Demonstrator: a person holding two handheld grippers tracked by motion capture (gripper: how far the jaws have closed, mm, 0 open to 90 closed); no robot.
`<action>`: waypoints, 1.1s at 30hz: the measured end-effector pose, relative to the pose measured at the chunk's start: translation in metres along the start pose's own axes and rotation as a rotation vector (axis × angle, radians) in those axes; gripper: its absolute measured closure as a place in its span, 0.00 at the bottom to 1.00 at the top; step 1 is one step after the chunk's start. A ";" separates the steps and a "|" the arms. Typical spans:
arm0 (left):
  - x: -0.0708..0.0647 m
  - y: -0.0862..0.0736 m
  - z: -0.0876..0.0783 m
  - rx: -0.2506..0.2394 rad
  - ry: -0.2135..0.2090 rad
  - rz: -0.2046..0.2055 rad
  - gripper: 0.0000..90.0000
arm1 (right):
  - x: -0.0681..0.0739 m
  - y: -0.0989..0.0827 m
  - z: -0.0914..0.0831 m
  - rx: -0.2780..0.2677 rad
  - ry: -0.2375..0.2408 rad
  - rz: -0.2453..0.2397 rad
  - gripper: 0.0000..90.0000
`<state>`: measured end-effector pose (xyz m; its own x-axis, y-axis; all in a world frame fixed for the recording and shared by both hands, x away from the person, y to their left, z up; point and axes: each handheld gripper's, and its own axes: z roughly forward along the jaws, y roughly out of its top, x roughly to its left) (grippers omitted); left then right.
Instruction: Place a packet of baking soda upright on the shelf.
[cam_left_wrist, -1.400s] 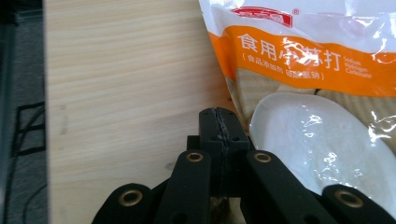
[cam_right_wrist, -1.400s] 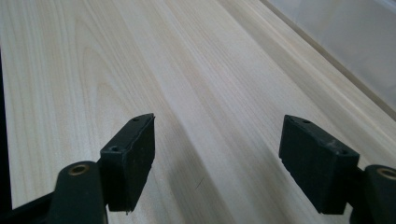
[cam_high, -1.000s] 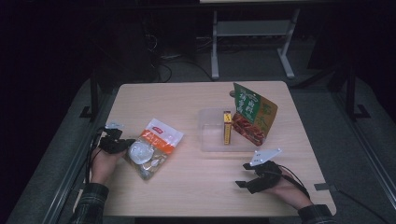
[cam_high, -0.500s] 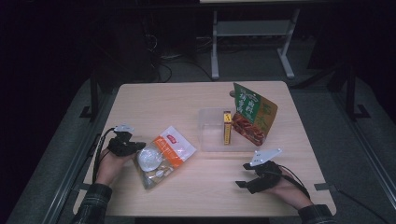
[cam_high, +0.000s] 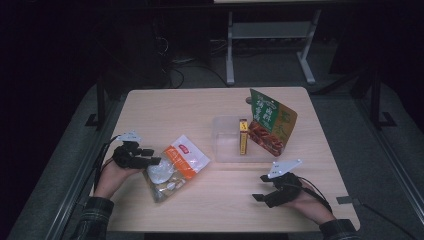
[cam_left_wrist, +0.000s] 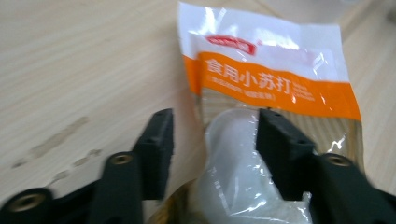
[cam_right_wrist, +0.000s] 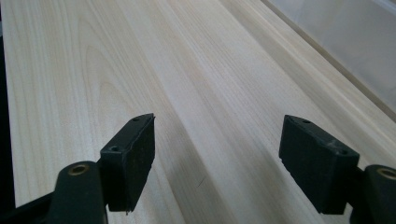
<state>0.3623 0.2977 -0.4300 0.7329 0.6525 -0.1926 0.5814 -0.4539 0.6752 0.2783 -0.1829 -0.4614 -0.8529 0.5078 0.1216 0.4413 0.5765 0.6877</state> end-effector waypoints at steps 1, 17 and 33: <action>0.000 0.000 0.003 0.012 -0.007 0.015 0.45 | 0.000 0.000 0.000 0.000 0.000 0.000 0.29; -0.004 0.001 0.030 0.103 -0.042 0.025 0.26 | 0.000 0.000 0.001 0.005 -0.001 -0.004 0.29; 0.002 -0.002 0.027 0.099 -0.142 0.034 0.84 | 0.000 0.000 0.001 0.008 -0.002 -0.001 0.29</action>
<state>0.3719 0.2834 -0.4511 0.7909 0.5470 -0.2742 0.5826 -0.5363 0.6106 0.2789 -0.1822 -0.4624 -0.8528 0.5084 0.1192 0.4423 0.5821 0.6823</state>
